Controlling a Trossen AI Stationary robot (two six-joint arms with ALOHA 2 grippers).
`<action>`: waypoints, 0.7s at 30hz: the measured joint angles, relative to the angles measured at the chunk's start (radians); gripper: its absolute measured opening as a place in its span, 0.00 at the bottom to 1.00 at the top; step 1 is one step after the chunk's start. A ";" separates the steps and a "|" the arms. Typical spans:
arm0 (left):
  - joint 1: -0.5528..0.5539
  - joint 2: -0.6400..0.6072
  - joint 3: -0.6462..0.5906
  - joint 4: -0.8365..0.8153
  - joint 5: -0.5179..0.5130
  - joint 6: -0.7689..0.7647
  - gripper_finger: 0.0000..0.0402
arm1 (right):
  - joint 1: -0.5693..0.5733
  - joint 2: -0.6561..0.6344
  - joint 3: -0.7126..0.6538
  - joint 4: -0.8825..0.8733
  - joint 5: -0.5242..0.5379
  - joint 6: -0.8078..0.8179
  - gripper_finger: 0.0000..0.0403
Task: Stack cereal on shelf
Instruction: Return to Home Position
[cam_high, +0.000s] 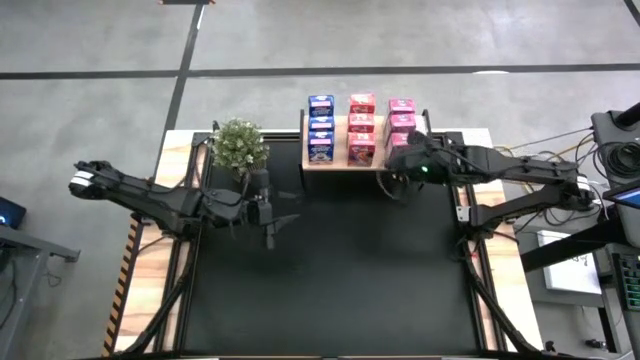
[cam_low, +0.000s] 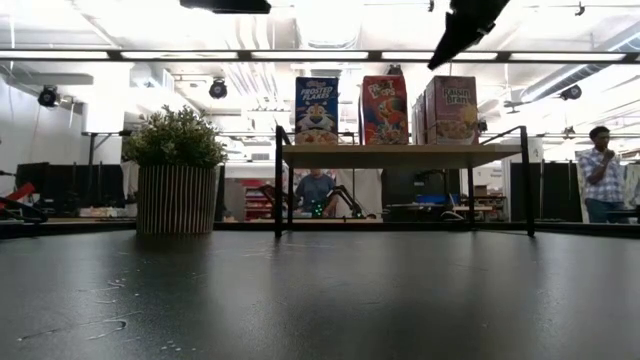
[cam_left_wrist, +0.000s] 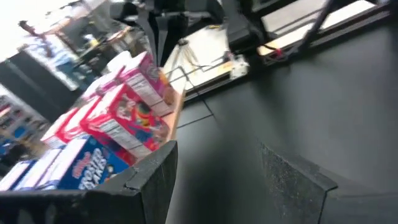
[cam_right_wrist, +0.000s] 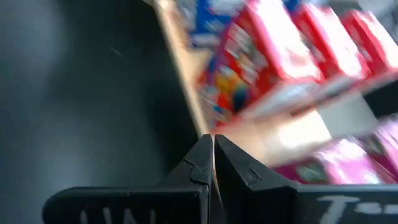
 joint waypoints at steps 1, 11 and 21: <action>-0.001 -0.018 -0.005 -0.022 0.020 -0.001 0.52 | 0.018 -0.017 -0.024 0.037 -0.008 -0.014 0.02; -0.001 -0.283 -0.161 -0.068 0.200 -0.018 0.52 | 0.097 -0.242 -0.368 0.454 -0.204 -0.096 0.02; 0.001 -0.609 -0.365 -0.032 0.248 -0.019 0.38 | 0.097 -0.408 -0.683 0.855 -0.263 -0.194 0.02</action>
